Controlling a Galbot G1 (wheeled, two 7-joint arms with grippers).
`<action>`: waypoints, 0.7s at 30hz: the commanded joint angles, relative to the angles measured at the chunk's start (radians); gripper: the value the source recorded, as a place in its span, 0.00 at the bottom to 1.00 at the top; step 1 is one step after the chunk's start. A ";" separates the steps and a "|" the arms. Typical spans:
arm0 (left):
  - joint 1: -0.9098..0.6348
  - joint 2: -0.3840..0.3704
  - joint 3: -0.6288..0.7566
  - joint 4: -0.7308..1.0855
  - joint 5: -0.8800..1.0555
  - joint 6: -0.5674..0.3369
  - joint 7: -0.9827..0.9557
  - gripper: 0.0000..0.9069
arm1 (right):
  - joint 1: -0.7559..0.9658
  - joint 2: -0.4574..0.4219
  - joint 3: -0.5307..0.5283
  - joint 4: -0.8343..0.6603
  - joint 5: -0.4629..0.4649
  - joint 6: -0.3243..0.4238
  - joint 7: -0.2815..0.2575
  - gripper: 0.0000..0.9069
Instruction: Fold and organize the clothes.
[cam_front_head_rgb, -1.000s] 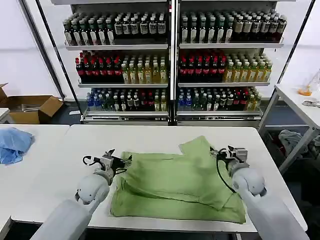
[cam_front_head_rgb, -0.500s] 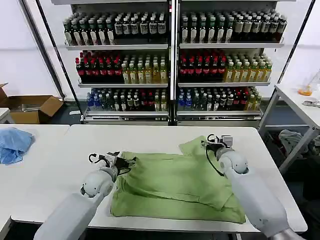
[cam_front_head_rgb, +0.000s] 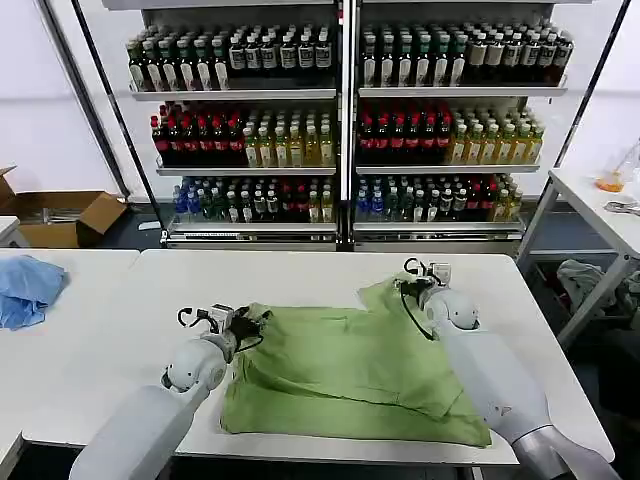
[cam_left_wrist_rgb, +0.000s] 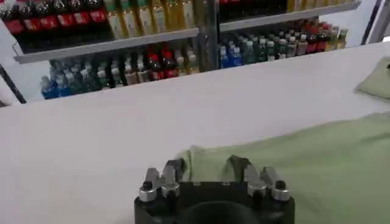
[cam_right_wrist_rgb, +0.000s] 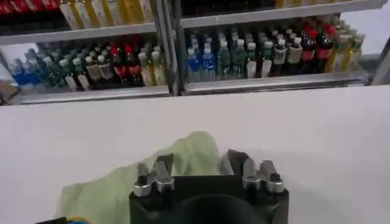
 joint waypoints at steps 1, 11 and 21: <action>0.000 0.002 -0.002 0.002 -0.028 0.002 0.001 0.06 | 0.004 0.008 -0.010 -0.005 0.010 -0.001 -0.010 0.00; 0.020 0.009 -0.042 -0.029 -0.088 -0.019 0.022 0.06 | -0.057 -0.031 0.006 0.149 -0.013 0.057 -0.013 0.00; 0.063 0.034 -0.079 -0.109 -0.132 -0.091 0.036 0.04 | -0.162 -0.091 0.080 0.332 -0.003 0.061 -0.002 0.00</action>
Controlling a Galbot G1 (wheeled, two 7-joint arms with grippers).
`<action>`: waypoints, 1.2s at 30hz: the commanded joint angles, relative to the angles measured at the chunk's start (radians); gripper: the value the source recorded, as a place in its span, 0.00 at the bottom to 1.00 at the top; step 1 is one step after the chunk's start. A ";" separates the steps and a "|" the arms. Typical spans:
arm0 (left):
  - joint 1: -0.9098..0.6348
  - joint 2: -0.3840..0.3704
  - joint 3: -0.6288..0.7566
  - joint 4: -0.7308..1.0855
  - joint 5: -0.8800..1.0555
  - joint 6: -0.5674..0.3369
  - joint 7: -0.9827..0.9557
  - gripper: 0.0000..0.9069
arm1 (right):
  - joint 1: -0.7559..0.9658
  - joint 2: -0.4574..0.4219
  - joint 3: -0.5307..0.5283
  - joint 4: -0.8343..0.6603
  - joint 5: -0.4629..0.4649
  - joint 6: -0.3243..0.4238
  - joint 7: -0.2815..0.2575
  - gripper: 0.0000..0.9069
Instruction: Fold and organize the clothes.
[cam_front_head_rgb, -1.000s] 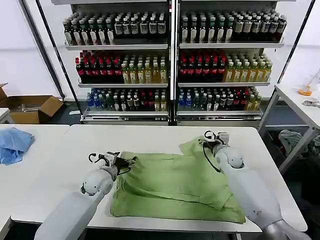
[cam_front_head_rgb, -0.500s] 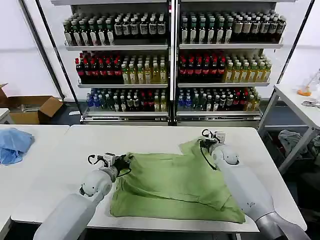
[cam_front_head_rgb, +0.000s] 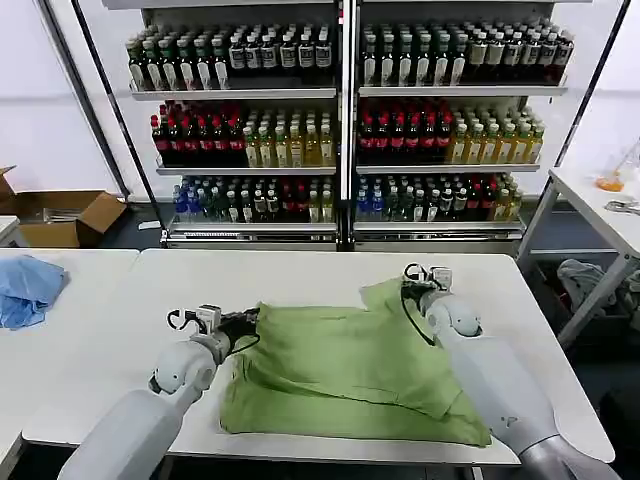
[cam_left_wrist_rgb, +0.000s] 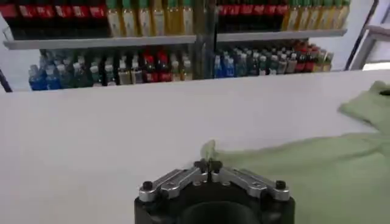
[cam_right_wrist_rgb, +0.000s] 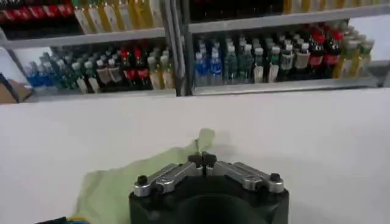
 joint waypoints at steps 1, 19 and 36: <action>0.023 0.008 -0.022 -0.056 -0.033 -0.037 0.004 0.04 | -0.094 -0.048 0.056 0.193 0.006 0.013 0.003 0.00; 0.189 0.083 -0.125 -0.263 -0.052 -0.050 0.004 0.04 | -0.382 -0.214 0.279 0.572 0.092 -0.012 0.027 0.00; 0.366 0.144 -0.243 -0.416 -0.094 -0.045 0.001 0.03 | -0.799 -0.225 0.534 0.899 0.099 -0.019 0.029 0.00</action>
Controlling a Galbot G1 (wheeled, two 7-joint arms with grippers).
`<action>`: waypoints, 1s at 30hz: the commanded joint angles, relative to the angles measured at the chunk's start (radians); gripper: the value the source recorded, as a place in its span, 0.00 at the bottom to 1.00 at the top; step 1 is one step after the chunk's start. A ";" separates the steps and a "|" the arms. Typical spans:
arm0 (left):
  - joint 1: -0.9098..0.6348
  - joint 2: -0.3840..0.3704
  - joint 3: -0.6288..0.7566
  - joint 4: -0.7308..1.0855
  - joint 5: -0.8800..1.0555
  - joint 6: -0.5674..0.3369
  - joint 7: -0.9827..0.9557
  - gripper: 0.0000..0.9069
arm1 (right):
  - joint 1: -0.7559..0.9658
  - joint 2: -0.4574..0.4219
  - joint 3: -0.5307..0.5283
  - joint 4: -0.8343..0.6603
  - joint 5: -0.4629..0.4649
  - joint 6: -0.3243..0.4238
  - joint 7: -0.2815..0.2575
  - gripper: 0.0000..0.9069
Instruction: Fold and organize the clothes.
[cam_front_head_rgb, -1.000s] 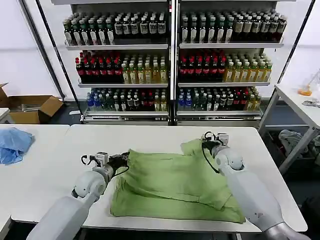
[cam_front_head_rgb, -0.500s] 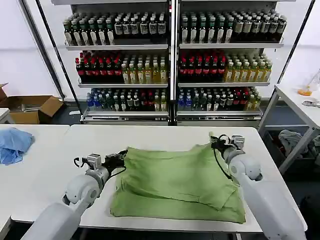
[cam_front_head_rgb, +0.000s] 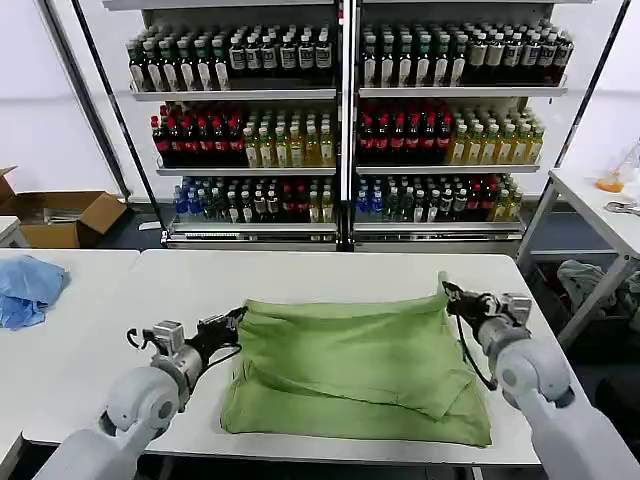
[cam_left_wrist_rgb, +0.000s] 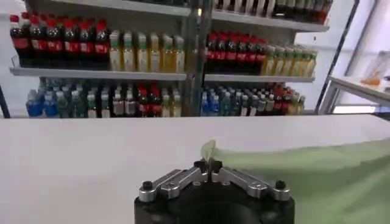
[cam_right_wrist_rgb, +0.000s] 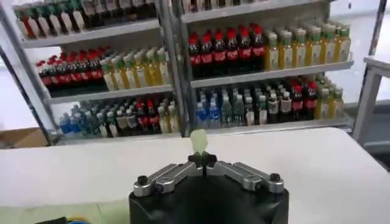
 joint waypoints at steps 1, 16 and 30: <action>0.107 0.024 -0.055 -0.100 -0.009 0.000 0.000 0.03 | -0.274 -0.006 0.154 0.216 0.006 -0.003 0.004 0.00; 0.265 0.044 -0.084 -0.156 0.092 0.002 0.011 0.02 | -0.466 0.089 0.209 0.279 -0.059 -0.022 0.027 0.00; 0.279 0.006 -0.045 -0.135 0.257 0.006 0.007 1.00 | -0.455 0.141 0.148 0.260 -0.203 -0.032 -0.008 1.00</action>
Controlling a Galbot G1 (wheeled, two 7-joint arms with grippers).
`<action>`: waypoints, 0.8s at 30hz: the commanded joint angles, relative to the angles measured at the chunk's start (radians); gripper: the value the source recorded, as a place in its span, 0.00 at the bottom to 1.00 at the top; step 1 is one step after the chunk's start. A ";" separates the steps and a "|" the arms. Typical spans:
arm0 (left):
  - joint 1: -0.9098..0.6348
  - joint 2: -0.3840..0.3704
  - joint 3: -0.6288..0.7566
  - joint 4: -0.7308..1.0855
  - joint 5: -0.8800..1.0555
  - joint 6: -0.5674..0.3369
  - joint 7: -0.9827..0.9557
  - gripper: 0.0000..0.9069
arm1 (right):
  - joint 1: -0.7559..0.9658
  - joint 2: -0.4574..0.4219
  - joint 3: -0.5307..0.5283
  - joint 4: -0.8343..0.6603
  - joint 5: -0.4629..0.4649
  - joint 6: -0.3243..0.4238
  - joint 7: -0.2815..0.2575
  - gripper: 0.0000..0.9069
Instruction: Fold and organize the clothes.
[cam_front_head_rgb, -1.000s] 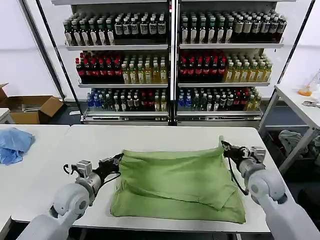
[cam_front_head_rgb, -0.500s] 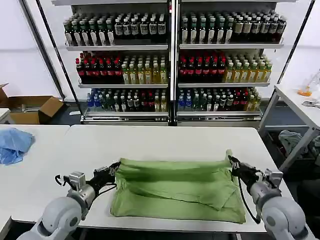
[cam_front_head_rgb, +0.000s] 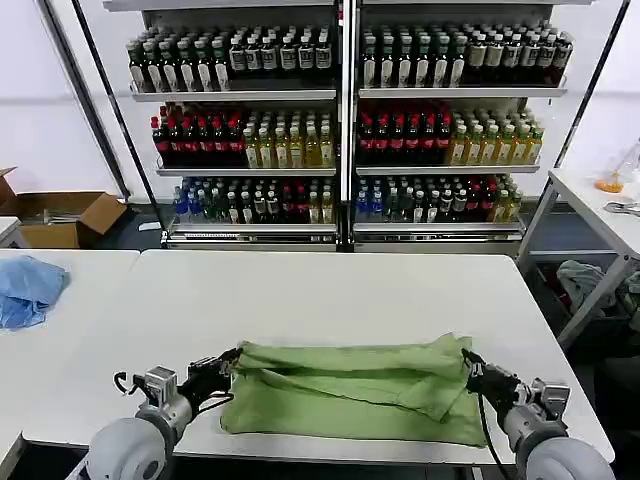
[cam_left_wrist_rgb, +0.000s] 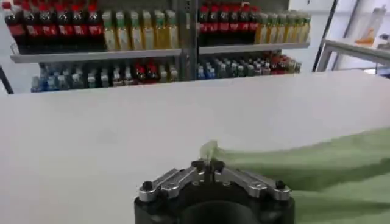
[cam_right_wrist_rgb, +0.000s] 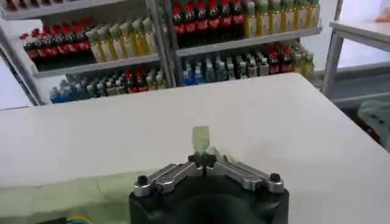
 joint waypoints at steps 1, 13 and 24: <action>0.046 -0.017 0.006 -0.022 0.139 -0.010 -0.008 1.00 | -0.043 0.031 -0.009 0.022 -0.082 -0.002 -0.021 1.00; 0.119 -0.189 0.027 -0.030 0.291 -0.073 -0.193 1.00 | -0.058 0.065 -0.012 0.020 -0.098 0.000 -0.020 1.00; 0.069 -0.351 0.020 0.079 0.280 -0.081 -0.225 1.00 | -0.059 0.093 -0.045 0.009 -0.112 0.000 -0.019 1.00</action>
